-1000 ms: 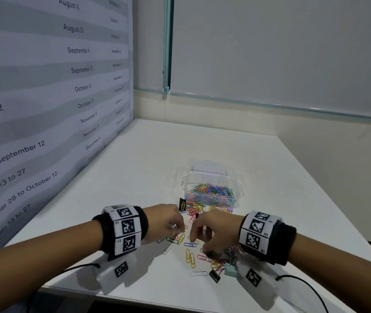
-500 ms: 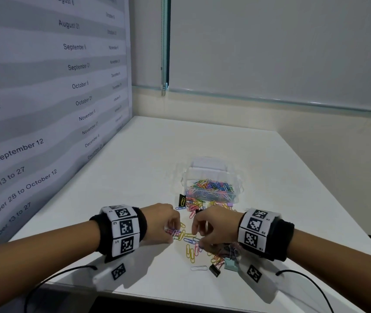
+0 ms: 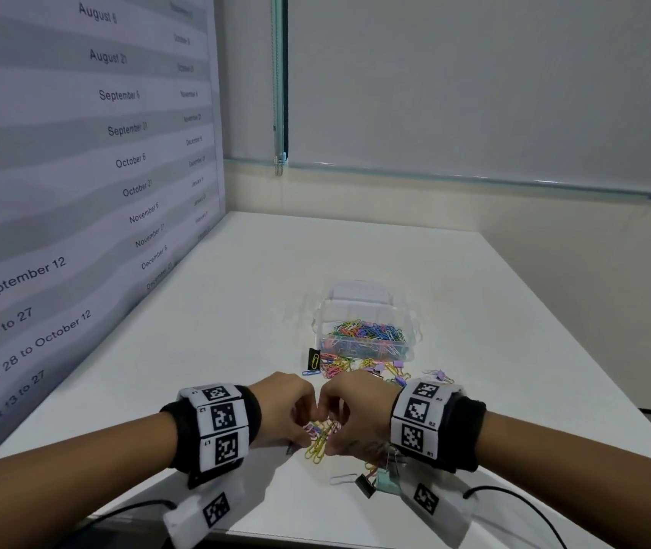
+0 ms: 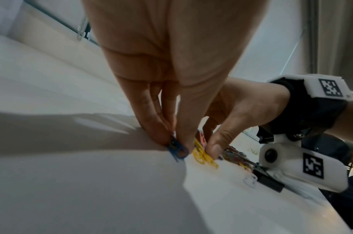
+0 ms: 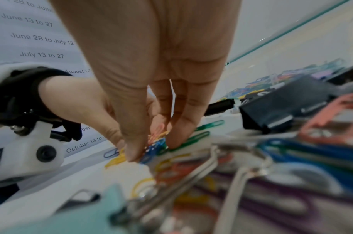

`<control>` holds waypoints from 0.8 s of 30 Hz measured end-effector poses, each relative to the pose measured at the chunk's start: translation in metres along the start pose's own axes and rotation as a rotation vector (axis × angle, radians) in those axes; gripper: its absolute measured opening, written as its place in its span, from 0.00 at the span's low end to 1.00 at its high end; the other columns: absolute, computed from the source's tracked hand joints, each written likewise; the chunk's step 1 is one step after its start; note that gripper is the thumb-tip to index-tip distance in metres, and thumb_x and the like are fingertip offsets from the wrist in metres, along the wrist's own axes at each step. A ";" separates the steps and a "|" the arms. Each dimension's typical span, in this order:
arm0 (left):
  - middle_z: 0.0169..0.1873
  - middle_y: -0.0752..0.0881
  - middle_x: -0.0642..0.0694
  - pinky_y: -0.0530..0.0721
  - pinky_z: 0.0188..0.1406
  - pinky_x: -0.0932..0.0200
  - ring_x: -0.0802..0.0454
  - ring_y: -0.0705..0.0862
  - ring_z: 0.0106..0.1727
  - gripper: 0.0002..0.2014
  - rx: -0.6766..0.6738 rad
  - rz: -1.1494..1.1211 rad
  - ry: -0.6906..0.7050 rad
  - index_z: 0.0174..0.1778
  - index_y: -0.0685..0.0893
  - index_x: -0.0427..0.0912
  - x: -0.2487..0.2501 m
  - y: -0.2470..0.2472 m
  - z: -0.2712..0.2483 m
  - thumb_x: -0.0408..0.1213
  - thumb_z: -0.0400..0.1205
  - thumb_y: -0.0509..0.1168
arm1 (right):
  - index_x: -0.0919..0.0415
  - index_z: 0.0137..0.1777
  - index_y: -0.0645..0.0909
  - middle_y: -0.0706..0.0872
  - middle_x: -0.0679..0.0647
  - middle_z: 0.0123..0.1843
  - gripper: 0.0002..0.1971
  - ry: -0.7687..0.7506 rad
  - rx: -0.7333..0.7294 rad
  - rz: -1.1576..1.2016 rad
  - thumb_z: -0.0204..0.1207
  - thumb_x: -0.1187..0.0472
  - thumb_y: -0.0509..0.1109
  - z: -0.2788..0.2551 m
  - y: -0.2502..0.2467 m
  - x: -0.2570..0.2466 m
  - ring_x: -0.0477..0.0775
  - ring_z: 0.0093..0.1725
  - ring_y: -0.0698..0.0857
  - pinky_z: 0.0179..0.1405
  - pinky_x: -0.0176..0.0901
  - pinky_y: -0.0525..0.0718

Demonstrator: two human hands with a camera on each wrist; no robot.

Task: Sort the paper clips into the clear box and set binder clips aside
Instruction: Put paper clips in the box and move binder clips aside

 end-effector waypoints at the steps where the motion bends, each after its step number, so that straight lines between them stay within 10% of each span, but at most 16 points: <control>1: 0.54 0.87 0.45 0.73 0.41 0.68 0.56 0.78 0.46 0.16 0.000 -0.010 0.004 0.54 0.83 0.40 0.000 0.000 0.000 0.41 0.73 0.73 | 0.60 0.50 0.85 0.83 0.50 0.42 0.16 -0.011 -0.002 0.020 0.64 0.55 0.80 0.000 -0.001 0.000 0.48 0.41 0.79 0.39 0.39 0.76; 17: 0.61 0.82 0.41 0.76 0.57 0.55 0.43 0.79 0.62 0.12 -0.028 0.276 0.121 0.58 0.81 0.38 0.011 -0.006 0.003 0.34 0.82 0.58 | 0.55 0.32 0.85 0.88 0.50 0.35 0.09 0.077 0.117 -0.036 0.67 0.71 0.74 0.015 -0.054 0.040 0.45 0.36 0.84 0.45 0.41 0.88; 24: 0.56 0.86 0.40 0.78 0.48 0.57 0.45 0.82 0.51 0.11 0.004 0.256 0.078 0.55 0.84 0.38 0.017 -0.013 0.020 0.32 0.79 0.61 | 0.59 0.50 0.88 0.90 0.53 0.52 0.07 0.194 0.470 0.030 0.76 0.63 0.69 0.021 -0.087 0.076 0.48 0.48 0.84 0.49 0.36 0.78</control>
Point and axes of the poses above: each hand's wrist, its own z-axis towards the middle knuckle, its own y-axis out of the palm, x = y × z, the point moved 1 cm from there along z, towards the middle knuckle
